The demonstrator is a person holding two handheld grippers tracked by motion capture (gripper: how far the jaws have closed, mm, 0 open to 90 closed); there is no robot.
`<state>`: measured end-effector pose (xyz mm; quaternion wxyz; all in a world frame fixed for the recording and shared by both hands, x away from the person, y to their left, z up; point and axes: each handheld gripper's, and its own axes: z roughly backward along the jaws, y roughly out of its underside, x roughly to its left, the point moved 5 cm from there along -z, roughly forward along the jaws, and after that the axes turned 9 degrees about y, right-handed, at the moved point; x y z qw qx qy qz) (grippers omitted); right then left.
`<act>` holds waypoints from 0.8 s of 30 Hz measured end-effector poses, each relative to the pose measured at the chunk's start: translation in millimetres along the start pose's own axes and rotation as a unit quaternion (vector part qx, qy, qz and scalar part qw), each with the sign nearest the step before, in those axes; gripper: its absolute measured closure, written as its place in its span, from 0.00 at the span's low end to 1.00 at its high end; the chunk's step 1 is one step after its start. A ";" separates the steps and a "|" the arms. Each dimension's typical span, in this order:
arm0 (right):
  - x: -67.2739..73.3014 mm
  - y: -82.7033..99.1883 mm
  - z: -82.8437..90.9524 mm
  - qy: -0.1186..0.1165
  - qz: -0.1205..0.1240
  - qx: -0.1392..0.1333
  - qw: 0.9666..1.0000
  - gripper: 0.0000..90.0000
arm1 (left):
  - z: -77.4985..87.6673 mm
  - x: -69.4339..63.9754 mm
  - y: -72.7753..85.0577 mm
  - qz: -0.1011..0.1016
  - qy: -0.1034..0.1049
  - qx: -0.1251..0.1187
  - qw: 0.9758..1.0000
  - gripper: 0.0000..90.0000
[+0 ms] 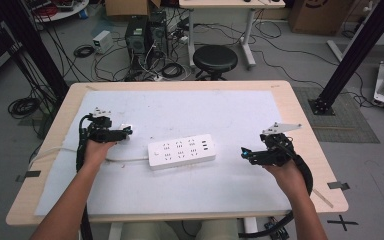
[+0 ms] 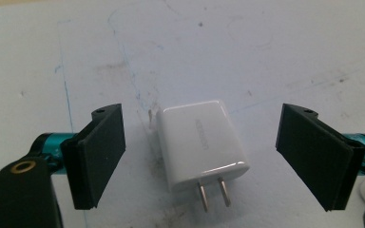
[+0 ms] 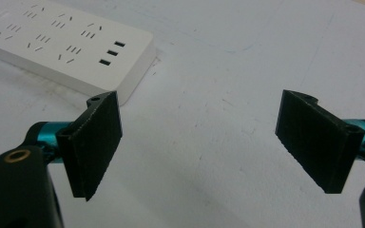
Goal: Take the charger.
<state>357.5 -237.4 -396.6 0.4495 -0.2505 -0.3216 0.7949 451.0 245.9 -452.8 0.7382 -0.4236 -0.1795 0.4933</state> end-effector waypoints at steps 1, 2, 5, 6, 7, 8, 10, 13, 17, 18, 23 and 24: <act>-0.2 0.1 -0.1 0.000 0.001 0.000 1.000 0.18 | -0.6 0.1 0.4 0.000 0.000 0.001 1.000 0.19; 0.0 0.3 -0.1 0.000 0.000 0.001 1.000 0.18 | -1.4 0.3 0.7 -0.002 -0.002 0.001 1.000 0.19; -0.6 1.0 -1.1 -0.001 0.001 0.000 1.000 0.18 | -4.9 0.0 2.9 -0.001 -0.008 0.008 1.000 0.19; -0.6 1.6 -1.4 -0.001 0.000 0.003 1.000 0.18 | -6.6 0.2 3.9 0.000 -0.010 0.010 1.000 0.19; -0.6 2.0 -2.0 0.000 0.001 0.003 1.000 0.18 | -8.1 0.4 5.1 0.000 -0.013 0.015 1.000 0.19; -0.4 2.3 -2.5 -0.002 0.000 0.004 1.000 0.18 | -10.0 0.9 6.3 0.000 -0.016 0.018 1.000 0.19; -0.3 2.8 -3.6 -0.002 -0.001 0.003 1.000 0.18 | -13.9 0.6 8.7 0.004 -0.020 0.026 0.999 0.19; -0.9 3.3 -4.0 -0.002 0.001 0.004 1.000 0.18 | -19.2 0.6 11.4 0.003 -0.022 0.036 0.999 0.19; -2.2 3.8 -3.8 -0.002 -0.002 0.002 1.000 0.18 | -23.6 -0.1 12.5 0.003 -0.025 0.038 0.999 0.19; -2.8 4.1 -3.6 -0.002 -0.003 0.003 1.000 0.18 | -24.4 0.5 12.7 0.001 -0.028 0.039 0.999 0.19; -4.6 6.0 -3.8 -0.001 -0.007 0.005 1.000 0.18 | -28.9 1.7 14.6 0.007 -0.028 0.042 0.999 0.19; -5.4 6.5 -3.8 0.000 -0.005 0.006 1.000 0.18 | -29.7 1.9 15.3 0.006 -0.030 0.045 0.999 0.19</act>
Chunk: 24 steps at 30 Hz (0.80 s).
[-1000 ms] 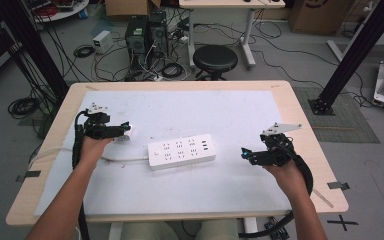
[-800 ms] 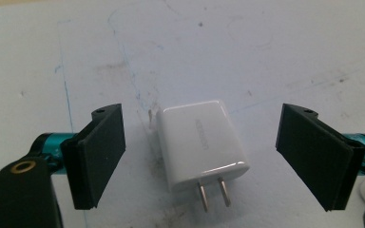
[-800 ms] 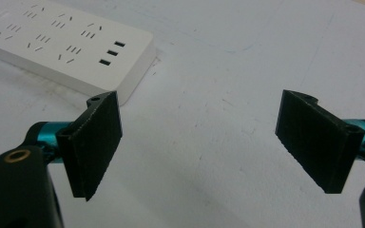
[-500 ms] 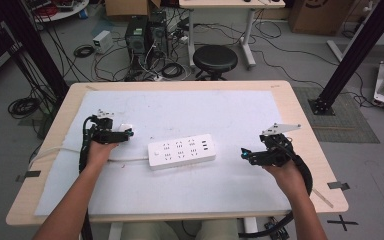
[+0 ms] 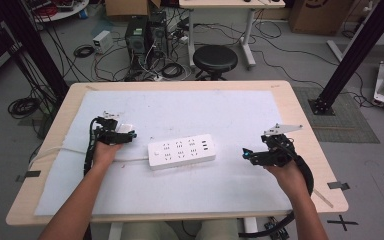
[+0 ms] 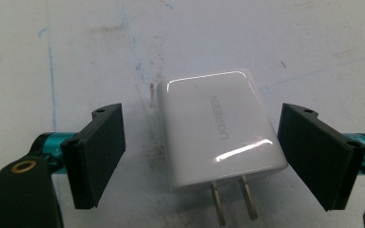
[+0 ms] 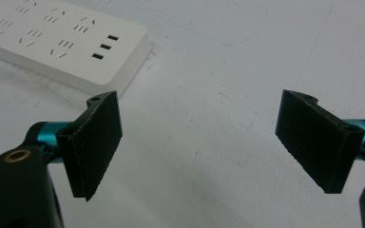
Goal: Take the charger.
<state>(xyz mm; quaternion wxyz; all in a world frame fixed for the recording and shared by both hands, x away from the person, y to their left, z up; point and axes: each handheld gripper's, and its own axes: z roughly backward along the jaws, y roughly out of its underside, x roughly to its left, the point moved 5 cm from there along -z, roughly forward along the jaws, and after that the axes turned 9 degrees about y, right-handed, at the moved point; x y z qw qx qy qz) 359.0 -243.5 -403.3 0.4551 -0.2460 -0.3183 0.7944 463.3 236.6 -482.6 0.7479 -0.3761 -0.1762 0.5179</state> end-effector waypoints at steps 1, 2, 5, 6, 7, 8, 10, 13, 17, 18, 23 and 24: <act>-0.2 0.0 -0.5 -0.001 -0.001 -0.002 1.000 0.18 | -0.8 0.5 0.5 0.002 -0.003 0.002 1.000 0.19; 0.0 0.1 -0.4 0.000 -0.005 0.000 1.000 0.18 | -1.5 0.6 0.5 0.004 -0.003 0.000 1.000 0.19; -0.6 0.0 -0.2 0.000 -0.003 0.000 1.000 0.18 | -0.1 1.6 0.4 0.004 -0.002 0.002 1.000 0.23; -0.7 0.1 -0.2 -0.001 -0.003 0.000 1.000 0.18 | -0.1 1.6 0.5 0.005 0.000 0.003 1.000 0.25; -1.0 0.1 -0.4 0.000 -0.002 -0.001 1.000 0.18 | 0.0 1.4 0.5 0.005 -0.001 0.003 1.000 0.25; -1.1 0.3 -0.3 0.000 -0.002 0.001 1.000 0.18 | 0.3 1.3 0.6 0.003 -0.003 0.006 1.000 0.25; -1.4 0.2 -0.3 0.000 -0.002 0.000 1.000 0.18 | -0.4 -0.2 0.2 0.006 -0.003 0.003 1.000 0.27; -1.8 0.2 -0.3 0.000 -0.003 -0.001 1.000 0.18 | 0.5 -1.4 -0.1 0.001 -0.001 0.006 1.000 0.32; -2.2 0.8 -0.4 0.001 -0.003 0.000 1.000 0.18 | 2.5 -2.9 -0.5 0.003 0.000 0.006 1.000 0.43; -2.2 0.8 -0.4 0.001 -0.003 0.000 1.000 0.18 | 2.5 -2.9 -0.5 0.003 0.000 0.006 1.000 0.47; -2.4 -0.3 -1.4 -0.001 -0.003 -0.001 1.000 0.18 | 3.5 -2.6 -0.8 0.013 -0.003 0.003 1.000 0.47; -2.6 -0.3 -1.4 -0.001 -0.004 0.000 1.000 0.18 | 4.7 -1.9 -0.7 0.013 -0.003 0.006 1.000 0.47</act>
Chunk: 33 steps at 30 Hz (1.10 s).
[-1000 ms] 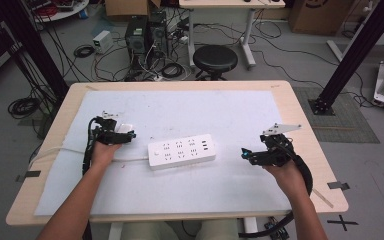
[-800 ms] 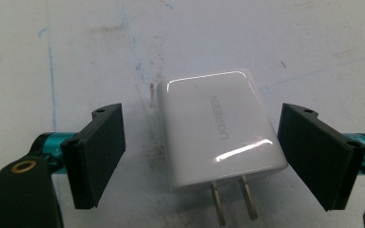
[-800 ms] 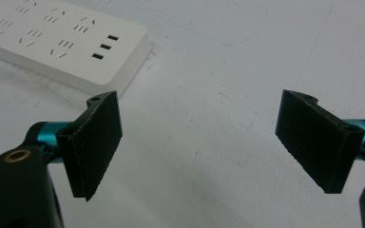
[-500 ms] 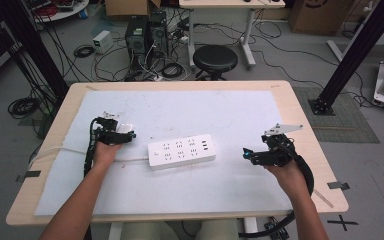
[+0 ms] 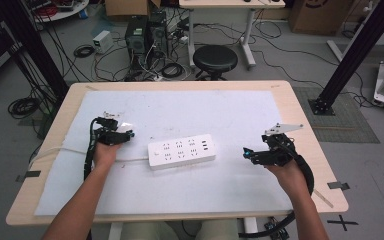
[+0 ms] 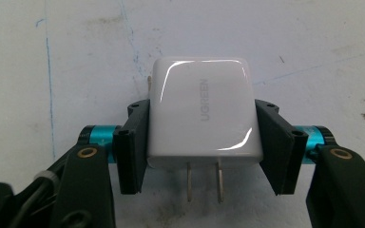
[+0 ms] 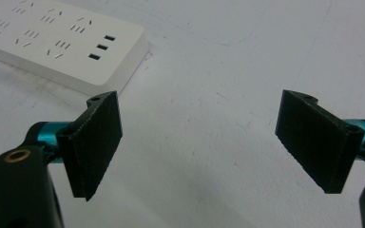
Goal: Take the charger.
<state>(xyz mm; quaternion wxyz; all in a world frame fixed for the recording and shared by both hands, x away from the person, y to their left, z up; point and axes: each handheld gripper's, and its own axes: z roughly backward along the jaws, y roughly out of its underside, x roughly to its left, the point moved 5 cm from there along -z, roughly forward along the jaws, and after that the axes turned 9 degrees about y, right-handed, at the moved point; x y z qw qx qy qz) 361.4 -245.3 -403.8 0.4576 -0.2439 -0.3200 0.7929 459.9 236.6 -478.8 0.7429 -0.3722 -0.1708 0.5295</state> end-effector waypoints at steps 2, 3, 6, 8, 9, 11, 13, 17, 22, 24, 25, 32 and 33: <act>-0.7 0.4 -0.3 -0.001 0.000 0.003 1.000 0.18 | 1.9 0.0 -1.2 0.008 0.001 -0.009 1.000 0.47; -0.6 0.5 -0.5 -0.003 0.000 0.004 1.000 0.18 | 3.3 0.0 -1.7 0.011 0.002 -0.014 1.000 0.47; -0.4 0.8 -1.5 -0.003 0.003 0.003 1.000 0.18 | 8.7 0.1 -2.0 0.019 0.004 -0.021 1.000 0.47; 0.3 0.5 -2.0 -0.005 0.004 0.002 1.000 0.18 | 12.2 -0.6 -2.3 0.020 0.003 -0.027 0.999 0.47; 0.6 0.4 -2.1 -0.005 0.005 0.002 1.000 0.18 | 14.7 -1.2 -2.5 0.021 0.003 -0.029 0.999 0.47; 1.2 0.4 -2.2 -0.005 0.005 0.002 1.000 0.18 | 19.5 -3.2 -3.4 0.022 0.003 -0.038 0.999 0.47; 1.4 0.4 -2.2 -0.008 0.006 0.000 1.000 0.18 | 24.6 -5.8 -4.0 0.021 0.006 -0.043 0.999 0.47; 2.9 0.5 -1.3 -0.011 0.005 -0.002 1.000 0.18 | 33.6 -12.5 -5.0 0.015 0.019 -0.055 0.998 0.47; 5.3 0.2 -0.7 -0.019 0.013 -0.002 1.000 0.18 | 48.0 -24.2 -9.0 -0.003 0.032 -0.075 0.997 0.47; 6.4 -0.8 -0.3 -0.022 0.016 -0.004 1.000 0.18 | 55.5 -29.5 -10.5 -0.006 0.053 -0.094 0.994 0.47; 7.1 -1.2 0.3 -0.024 0.018 -0.006 1.000 0.18 | 59.3 -32.5 -10.8 -0.008 0.058 -0.098 0.993 0.47; 12.4 -4.6 1.7 -0.027 0.029 -0.010 0.999 0.18 | 82.8 -45.3 -12.9 -0.031 0.092 -0.125 0.987 0.47; 12.4 -4.6 1.7 -0.027 0.029 -0.010 0.999 0.18 | 82.8 -45.3 -12.9 -0.031 0.092 -0.125 0.987 0.47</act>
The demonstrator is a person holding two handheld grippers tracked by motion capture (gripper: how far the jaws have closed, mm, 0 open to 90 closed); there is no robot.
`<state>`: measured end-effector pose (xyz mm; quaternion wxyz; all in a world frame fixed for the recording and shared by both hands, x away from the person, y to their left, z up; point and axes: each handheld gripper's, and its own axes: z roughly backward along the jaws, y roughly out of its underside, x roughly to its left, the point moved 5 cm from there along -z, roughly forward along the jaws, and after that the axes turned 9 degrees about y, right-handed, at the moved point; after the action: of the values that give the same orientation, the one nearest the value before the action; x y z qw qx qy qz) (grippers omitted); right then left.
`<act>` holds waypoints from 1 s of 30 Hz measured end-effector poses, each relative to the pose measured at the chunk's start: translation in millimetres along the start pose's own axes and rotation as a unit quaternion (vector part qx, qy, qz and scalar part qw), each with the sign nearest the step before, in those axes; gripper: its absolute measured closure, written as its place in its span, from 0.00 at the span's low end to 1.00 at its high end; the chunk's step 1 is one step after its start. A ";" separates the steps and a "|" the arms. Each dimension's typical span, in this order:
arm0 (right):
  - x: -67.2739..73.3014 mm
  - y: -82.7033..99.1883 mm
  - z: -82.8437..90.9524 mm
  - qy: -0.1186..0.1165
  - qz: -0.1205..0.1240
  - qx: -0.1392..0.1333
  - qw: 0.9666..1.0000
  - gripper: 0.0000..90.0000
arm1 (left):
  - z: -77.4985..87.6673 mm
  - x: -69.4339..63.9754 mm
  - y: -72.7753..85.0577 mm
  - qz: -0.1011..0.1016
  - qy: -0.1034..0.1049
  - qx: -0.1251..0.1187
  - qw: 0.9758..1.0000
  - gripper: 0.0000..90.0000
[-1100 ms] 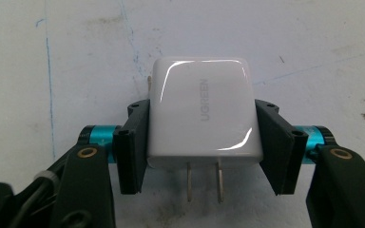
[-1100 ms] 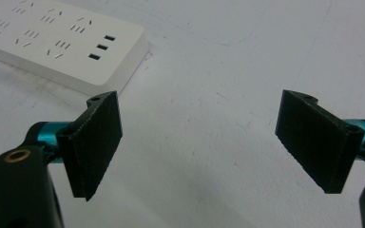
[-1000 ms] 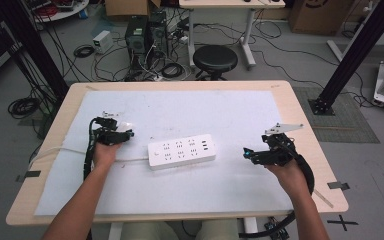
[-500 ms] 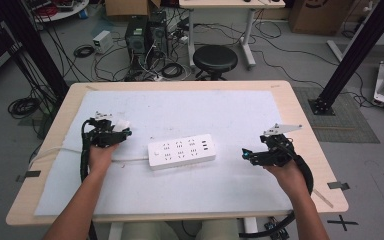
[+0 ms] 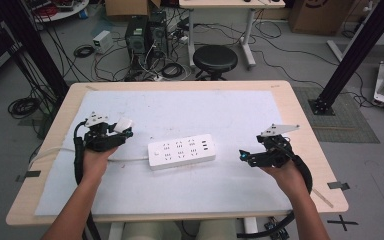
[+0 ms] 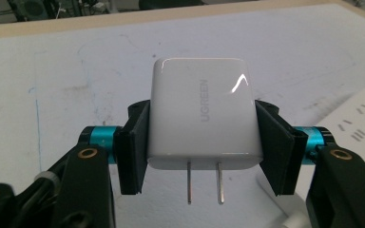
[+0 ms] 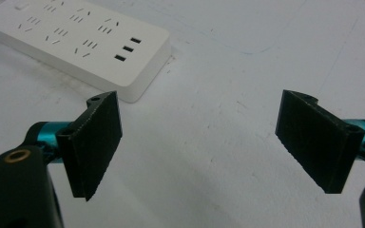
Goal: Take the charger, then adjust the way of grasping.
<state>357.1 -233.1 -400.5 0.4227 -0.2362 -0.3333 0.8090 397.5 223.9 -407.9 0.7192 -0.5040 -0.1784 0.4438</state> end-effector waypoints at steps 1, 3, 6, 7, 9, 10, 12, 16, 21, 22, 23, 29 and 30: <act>0.6 -0.6 -0.3 0.000 0.002 0.000 1.000 0.18 | 4.5 -3.7 -1.5 -0.005 0.009 -0.005 1.000 0.47; 3.9 -1.4 0.2 -0.004 0.007 0.004 1.000 0.18 | 7.9 -7.1 -2.3 -0.015 0.017 -0.007 1.000 0.47; 5.1 -1.5 0.9 -0.008 0.012 0.004 1.000 0.18 | 9.2 -8.7 -2.7 -0.019 0.024 -0.008 1.000 0.47; 5.1 -1.5 0.9 -0.008 0.012 0.004 1.000 0.18 | 11.9 -15.1 -3.3 -0.024 0.037 -0.012 0.999 0.47; 5.9 -2.5 2.7 -0.013 0.015 0.000 1.000 0.18 | 13.9 -21.2 -3.3 -0.033 0.047 -0.013 0.998 0.47; 6.1 -2.6 3.0 -0.013 0.015 0.000 1.000 0.18 | 14.9 -23.8 -3.1 -0.041 0.051 -0.011 0.998 0.47; 7.7 -2.9 3.3 -0.015 0.018 -0.001 1.000 0.18 | 16.4 -29.3 -3.3 -0.050 0.059 -0.009 0.997 0.47; 11.0 -3.8 3.3 -0.020 0.019 -0.001 1.000 0.18 | 19.6 -40.1 -4.8 -0.068 0.088 -0.016 0.994 0.47; 16.3 -4.3 2.3 -0.031 0.020 0.000 0.999 0.18 | 18.3 -53.0 -2.4 -0.097 0.116 -0.011 0.988 0.47; 17.0 -4.5 2.4 -0.033 0.020 0.002 0.999 0.18 | 17.8 -56.0 -1.5 -0.102 0.122 -0.011 0.987 0.47; 17.8 -5.0 2.4 -0.034 0.019 0.003 0.999 0.18 | 17.4 -59.0 -0.5 -0.109 0.127 -0.010 0.986 0.47; 24.4 -7.8 2.9 -0.057 0.009 0.006 0.998 0.18 | 15.8 -78.7 3.0 -0.156 0.160 -0.009 0.975 0.47; 26.2 -8.6 3.3 -0.063 0.003 0.006 0.998 0.18 | 15.6 -80.8 3.2 -0.161 0.163 -0.009 0.973 0.47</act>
<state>345.5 -208.6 -394.6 0.3995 -0.1834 -0.3541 0.8254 341.2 166.9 -388.6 0.7962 -0.5404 -0.1412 0.2326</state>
